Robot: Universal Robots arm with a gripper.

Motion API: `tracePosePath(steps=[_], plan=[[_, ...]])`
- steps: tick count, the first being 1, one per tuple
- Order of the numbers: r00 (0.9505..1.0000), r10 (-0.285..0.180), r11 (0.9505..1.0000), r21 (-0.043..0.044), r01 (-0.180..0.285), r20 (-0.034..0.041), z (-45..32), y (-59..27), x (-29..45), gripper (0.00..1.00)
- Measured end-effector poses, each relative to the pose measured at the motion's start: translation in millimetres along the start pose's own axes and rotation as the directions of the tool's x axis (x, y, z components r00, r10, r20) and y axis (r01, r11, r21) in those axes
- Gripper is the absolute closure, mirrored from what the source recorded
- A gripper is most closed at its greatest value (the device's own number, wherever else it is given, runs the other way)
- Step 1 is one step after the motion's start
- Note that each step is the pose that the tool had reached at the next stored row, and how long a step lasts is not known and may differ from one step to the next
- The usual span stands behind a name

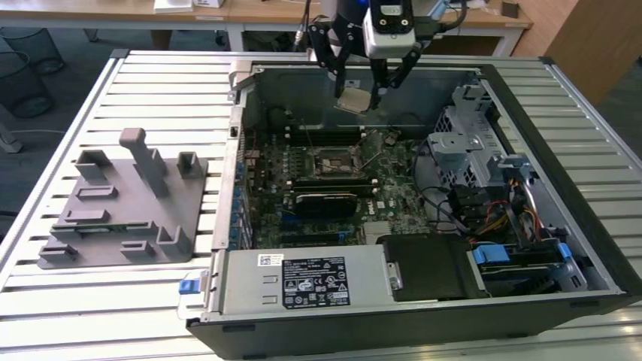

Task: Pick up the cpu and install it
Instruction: 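Place the cpu into insertion slot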

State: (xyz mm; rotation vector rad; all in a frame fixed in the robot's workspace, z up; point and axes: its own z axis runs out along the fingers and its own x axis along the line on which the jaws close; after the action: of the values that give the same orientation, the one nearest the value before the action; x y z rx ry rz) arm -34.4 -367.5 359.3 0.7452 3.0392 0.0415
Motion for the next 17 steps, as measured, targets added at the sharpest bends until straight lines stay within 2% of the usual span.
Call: tracePosePath(steps=[11, 14, 17], plan=[[0.9983, 0.058, 0.9983, 0.0000, -0.058, 0.0021, 0.8, 0.0, 0.0, 0.46], [0.9951, 0.099, 0.9951, -0.0004, -0.099, 0.0037, 1.1, 0.0, 0.1, 0.46], [0.9886, 0.151, 0.9886, -0.0002, -0.151, 0.0055, 1.5, 0.1, 0.1, 0.46]])
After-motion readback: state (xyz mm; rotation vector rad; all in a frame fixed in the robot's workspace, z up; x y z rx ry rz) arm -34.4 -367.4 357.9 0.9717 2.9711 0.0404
